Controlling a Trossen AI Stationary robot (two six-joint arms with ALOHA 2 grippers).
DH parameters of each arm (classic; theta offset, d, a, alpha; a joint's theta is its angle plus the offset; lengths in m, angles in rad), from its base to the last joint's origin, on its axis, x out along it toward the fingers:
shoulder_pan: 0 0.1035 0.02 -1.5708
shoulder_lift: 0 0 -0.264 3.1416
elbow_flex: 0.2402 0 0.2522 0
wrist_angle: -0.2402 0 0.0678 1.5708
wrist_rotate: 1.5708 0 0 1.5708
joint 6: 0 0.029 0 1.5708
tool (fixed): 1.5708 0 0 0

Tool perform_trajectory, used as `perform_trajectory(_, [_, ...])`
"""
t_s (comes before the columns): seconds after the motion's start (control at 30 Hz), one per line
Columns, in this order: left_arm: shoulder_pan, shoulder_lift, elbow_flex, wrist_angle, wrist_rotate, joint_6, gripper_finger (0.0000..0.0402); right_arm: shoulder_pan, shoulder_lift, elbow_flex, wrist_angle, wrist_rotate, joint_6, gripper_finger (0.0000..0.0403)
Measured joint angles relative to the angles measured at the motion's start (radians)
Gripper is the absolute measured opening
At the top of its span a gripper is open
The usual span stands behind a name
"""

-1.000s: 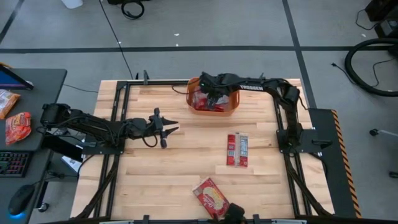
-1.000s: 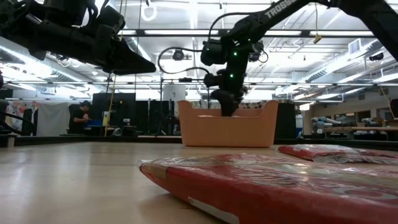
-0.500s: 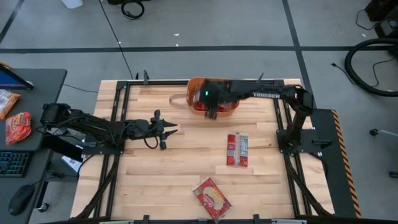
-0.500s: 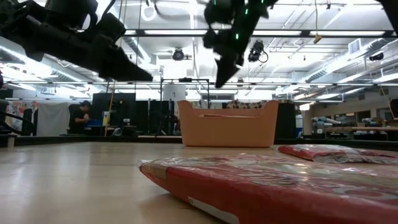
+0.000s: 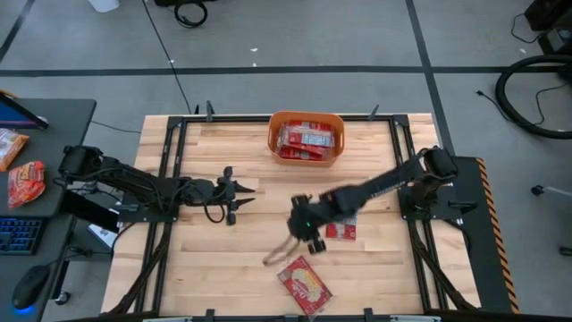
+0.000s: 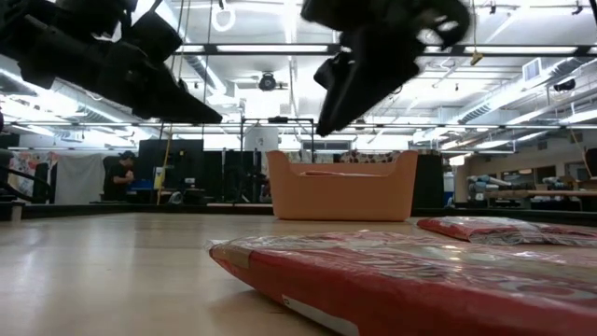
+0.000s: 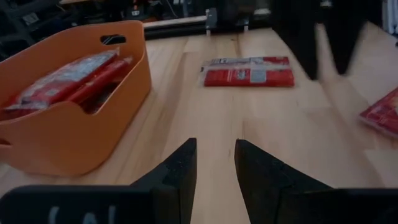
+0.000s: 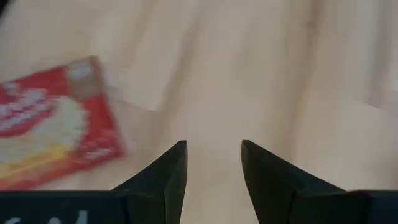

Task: Sort popcorn bags into baskets
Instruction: Put the red popcorn bag into the orange bin

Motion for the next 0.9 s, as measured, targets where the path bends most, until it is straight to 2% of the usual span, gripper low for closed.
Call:
perform_trajectory(0.23, [0.0, 0.0, 0.018, 0.003, -0.002, 0.0, 0.0114, 0.134, 0.004, -0.181, 0.27, -0.027, 0.081, 0.0157])
perform_trajectory(0.4, [0.0, 0.0, 0.018, 0.002, -0.002, 0.001, 0.0114, 0.187, 0.004, -0.226, 0.345, -0.013, 0.204, 0.0155])
perform_trajectory(0.53, [0.001, 0.0, 0.018, 0.002, -0.002, 0.005, 0.0114, 0.226, 0.02, -0.22, 0.399, 0.022, 0.241, 0.0147])
perform_trajectory(0.63, [0.002, 0.0, 0.018, 0.004, -0.003, 0.009, 0.0114, 0.251, 0.086, -0.188, 0.43, 0.023, 0.241, 0.0137])
perform_trajectory(0.77, [0.002, 0.0, 0.019, 0.007, -0.009, 0.01, 0.0114, 0.267, 0.188, -0.124, 0.418, -0.01, 0.2, 0.0127])
perform_trajectory(0.9, [0.002, 0.0, 0.019, 0.007, -0.009, 0.012, 0.0114, 0.259, 0.231, -0.086, 0.38, -0.026, 0.195, 0.012])
